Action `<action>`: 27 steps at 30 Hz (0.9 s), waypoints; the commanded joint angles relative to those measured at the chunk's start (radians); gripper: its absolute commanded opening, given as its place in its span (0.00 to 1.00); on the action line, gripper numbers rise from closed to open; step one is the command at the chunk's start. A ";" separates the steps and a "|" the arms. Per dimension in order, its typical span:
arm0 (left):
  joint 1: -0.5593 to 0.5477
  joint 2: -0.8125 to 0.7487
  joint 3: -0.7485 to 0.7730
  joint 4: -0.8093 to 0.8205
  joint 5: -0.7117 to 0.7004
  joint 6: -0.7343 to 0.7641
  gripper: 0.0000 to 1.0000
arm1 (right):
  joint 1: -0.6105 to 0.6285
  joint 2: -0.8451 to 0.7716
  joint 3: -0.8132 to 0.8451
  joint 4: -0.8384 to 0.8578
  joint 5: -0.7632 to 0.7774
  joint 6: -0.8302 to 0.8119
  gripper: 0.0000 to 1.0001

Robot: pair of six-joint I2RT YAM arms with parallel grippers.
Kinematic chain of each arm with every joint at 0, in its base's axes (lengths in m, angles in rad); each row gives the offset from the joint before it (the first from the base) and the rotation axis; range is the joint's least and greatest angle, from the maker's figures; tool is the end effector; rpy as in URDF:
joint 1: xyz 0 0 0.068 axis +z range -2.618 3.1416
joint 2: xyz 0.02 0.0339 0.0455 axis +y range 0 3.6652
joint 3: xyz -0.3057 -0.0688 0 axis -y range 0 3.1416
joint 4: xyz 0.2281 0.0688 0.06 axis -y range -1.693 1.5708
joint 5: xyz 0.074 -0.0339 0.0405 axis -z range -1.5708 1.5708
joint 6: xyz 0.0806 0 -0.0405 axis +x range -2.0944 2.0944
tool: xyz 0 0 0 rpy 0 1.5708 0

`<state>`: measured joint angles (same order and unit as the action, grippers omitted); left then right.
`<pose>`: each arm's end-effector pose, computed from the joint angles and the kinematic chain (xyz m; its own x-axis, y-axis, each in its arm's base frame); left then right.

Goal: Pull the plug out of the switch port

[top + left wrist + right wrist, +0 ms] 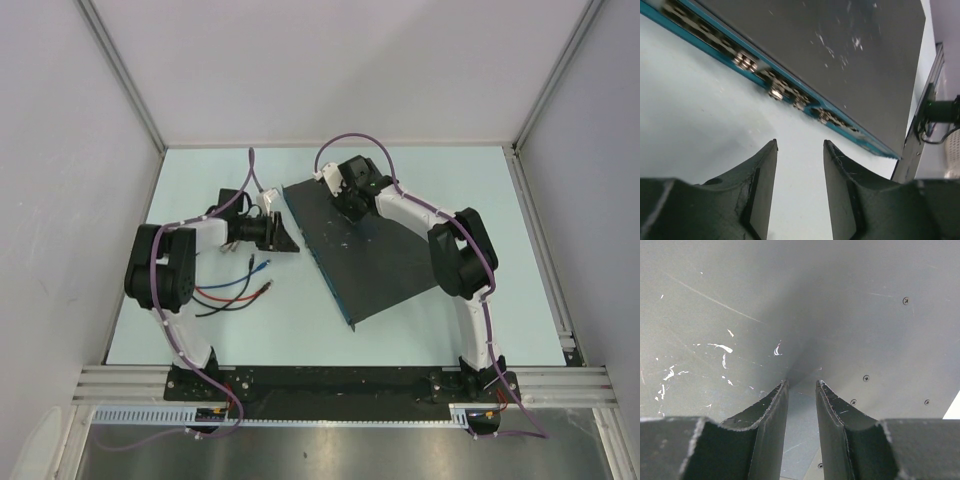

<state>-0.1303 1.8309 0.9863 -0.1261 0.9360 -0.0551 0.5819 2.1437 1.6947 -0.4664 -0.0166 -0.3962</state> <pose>0.3522 -0.1116 0.1777 -0.8461 0.0779 -0.5273 0.4820 0.5340 -0.6946 0.4266 0.2822 0.2029 -0.3957 -0.7222 -0.5673 -0.7704 0.5973 -0.2231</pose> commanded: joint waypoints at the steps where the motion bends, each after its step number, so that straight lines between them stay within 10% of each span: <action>1: 0.012 0.083 0.066 0.097 0.001 -0.144 0.48 | 0.016 0.143 -0.070 -0.120 -0.062 0.017 0.35; 27: 0.020 0.272 0.106 0.362 0.155 -0.434 0.41 | 0.019 0.145 -0.089 -0.124 -0.063 0.016 0.35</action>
<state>-0.1116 2.1071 1.0931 0.2016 1.0321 -0.4767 0.5819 2.1437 1.6924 -0.4652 -0.0162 -0.3962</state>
